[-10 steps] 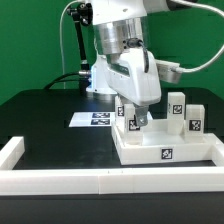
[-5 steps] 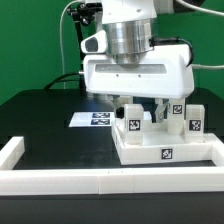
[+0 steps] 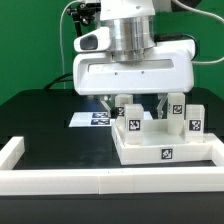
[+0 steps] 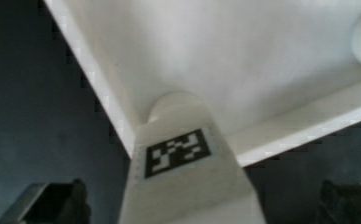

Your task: Assemble square table

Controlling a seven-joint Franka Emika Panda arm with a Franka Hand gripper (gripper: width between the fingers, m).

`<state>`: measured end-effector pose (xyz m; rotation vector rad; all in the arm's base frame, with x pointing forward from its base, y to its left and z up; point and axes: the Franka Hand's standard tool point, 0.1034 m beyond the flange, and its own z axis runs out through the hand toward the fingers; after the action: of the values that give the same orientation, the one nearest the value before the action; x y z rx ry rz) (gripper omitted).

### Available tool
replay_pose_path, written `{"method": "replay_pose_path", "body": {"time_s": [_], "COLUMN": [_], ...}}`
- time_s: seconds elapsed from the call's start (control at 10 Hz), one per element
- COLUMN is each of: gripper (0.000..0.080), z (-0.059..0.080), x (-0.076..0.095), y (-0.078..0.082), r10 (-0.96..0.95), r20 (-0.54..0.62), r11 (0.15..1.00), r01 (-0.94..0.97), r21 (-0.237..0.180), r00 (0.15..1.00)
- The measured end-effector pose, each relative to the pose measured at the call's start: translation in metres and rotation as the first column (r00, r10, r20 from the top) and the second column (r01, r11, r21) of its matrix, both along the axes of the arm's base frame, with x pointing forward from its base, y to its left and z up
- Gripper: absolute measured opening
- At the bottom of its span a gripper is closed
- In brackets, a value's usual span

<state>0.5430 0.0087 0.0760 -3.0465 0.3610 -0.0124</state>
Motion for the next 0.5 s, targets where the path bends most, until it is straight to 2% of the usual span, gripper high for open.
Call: {"method": "replay_pose_path", "body": {"time_s": [0.4,0.5], "gripper": [0.0649,0.0522], "z": [-0.0006,-0.0006], "x": [-0.0006,-0.0006], "y": [-0.006,-0.006], "r10": [0.249,0.25], "r20": [0.055,0.055], "r11": [0.968,0.968], "r01": [-0.248,-0.248], "r21": [-0.034,-0.034], "r00": [0.967,0.967]}}
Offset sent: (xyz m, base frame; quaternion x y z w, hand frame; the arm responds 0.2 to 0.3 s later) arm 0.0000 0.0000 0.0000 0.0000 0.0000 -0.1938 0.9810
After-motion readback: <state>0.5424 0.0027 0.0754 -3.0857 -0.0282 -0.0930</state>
